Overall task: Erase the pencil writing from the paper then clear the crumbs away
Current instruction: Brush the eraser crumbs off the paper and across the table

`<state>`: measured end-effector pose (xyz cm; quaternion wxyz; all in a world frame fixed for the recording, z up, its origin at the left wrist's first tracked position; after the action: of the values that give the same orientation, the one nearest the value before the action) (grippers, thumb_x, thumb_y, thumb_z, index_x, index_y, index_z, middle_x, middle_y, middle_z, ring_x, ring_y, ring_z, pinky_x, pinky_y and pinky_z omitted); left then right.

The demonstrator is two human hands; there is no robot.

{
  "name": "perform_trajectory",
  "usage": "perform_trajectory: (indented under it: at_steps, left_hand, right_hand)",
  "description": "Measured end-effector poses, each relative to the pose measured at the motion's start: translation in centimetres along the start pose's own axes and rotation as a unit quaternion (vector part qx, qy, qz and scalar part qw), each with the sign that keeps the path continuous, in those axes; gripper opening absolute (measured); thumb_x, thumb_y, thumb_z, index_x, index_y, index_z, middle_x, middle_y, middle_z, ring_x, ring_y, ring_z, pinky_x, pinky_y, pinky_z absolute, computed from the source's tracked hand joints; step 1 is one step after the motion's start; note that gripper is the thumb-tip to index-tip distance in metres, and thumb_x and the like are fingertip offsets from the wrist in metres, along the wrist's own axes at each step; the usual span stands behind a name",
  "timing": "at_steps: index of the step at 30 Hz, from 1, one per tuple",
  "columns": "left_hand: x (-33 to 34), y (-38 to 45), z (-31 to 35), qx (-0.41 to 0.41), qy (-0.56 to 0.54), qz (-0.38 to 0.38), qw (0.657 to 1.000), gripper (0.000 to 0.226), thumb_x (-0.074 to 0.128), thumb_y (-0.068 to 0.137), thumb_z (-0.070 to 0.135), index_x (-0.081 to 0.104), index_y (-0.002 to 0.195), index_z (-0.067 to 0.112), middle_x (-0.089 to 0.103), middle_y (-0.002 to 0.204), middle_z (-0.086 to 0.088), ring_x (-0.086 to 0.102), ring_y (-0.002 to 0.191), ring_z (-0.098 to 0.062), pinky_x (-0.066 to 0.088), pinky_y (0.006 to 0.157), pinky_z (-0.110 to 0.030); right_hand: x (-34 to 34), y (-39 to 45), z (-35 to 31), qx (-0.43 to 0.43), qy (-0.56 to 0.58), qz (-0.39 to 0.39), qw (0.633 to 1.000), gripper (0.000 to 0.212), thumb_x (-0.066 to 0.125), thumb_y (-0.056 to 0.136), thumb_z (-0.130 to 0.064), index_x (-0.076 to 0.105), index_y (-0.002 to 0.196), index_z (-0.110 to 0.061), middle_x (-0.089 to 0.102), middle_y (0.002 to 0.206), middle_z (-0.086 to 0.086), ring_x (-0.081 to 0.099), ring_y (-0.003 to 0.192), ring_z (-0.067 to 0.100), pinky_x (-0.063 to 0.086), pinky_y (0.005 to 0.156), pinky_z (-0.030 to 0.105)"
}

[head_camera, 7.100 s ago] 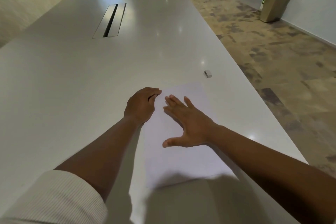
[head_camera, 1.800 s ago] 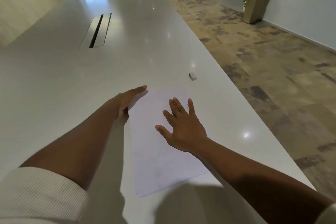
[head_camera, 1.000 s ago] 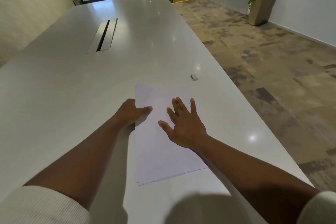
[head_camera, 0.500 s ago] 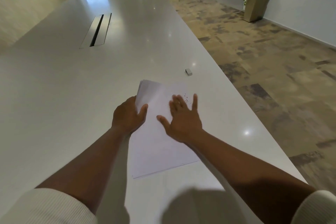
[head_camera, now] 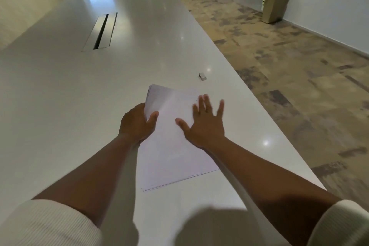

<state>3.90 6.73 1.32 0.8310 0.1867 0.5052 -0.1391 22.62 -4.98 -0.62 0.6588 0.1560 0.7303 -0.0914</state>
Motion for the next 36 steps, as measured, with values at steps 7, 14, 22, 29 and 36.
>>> perform_trajectory:
  at_steps: [7,14,22,29,36]
  left_hand:
    - [-0.5,0.0,-0.5,-0.018,-0.031,-0.018,0.999,0.045,0.043,0.080,0.056,0.058,0.094,0.015,0.060,0.084,-0.003,0.056,0.078,-0.031,0.038,0.069,-0.034]
    - [-1.1,-0.2,-1.4,-0.026,-0.061,-0.027,0.997,0.048,0.053,0.085,0.051,0.066,0.103,0.009,0.062,0.089,-0.003,0.059,0.082,-0.031,0.042,0.071,-0.034]
    - [-0.9,-0.7,-2.0,-0.038,-0.046,-0.010,0.998,0.038,0.060,0.096,0.044,0.066,0.107,0.008,0.061,0.089,-0.001,0.056,0.081,-0.028,0.041,0.071,-0.034]
    - [-1.2,-1.0,-1.5,-0.048,-0.051,-0.023,0.997,0.044,0.049,0.083,0.055,0.061,0.100,0.016,0.060,0.089,0.000,0.056,0.081,-0.028,0.041,0.071,-0.034]
    - [-0.9,-0.9,-2.2,-0.045,-0.027,-0.012,0.999,0.026,0.062,0.099,0.037,0.064,0.104,0.011,0.062,0.089,-0.002,0.058,0.083,-0.030,0.042,0.070,-0.035]
  right_hand:
    - [-1.0,0.1,1.3,0.074,0.031,0.029,0.996,0.091,-0.001,0.088,-0.073,0.009,0.156,-0.013,-0.010,0.162,0.016,-0.030,0.146,0.023,-0.020,0.112,0.061]
    - [0.2,0.2,-1.6,-0.033,0.026,-0.024,0.999,0.081,0.000,0.088,-0.074,0.016,0.155,-0.032,-0.014,0.162,0.012,-0.030,0.145,0.020,-0.020,0.112,0.061]
    - [-1.0,0.6,1.4,0.112,0.018,0.026,0.993,0.088,0.001,0.089,-0.071,0.009,0.156,-0.015,-0.010,0.161,0.020,-0.029,0.146,0.026,-0.015,0.111,0.065]
    - [-0.1,0.8,0.0,0.034,0.024,-0.008,0.999,0.084,0.001,0.088,-0.075,0.018,0.155,-0.026,-0.012,0.162,0.015,-0.029,0.146,0.022,-0.020,0.111,0.062]
    - [-1.2,1.0,0.1,0.033,0.042,0.034,0.998,0.089,0.007,0.092,-0.070,0.004,0.155,-0.007,-0.008,0.163,0.013,-0.023,0.148,0.020,-0.016,0.115,0.058]
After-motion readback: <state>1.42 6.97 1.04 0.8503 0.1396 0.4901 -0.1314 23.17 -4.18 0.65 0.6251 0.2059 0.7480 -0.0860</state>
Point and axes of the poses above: each hand's wrist, its own y-axis towards the middle knuckle, its own x-axis out of the palm, z = x × y, the point moved 5 cm from there along y, towards the middle knuckle
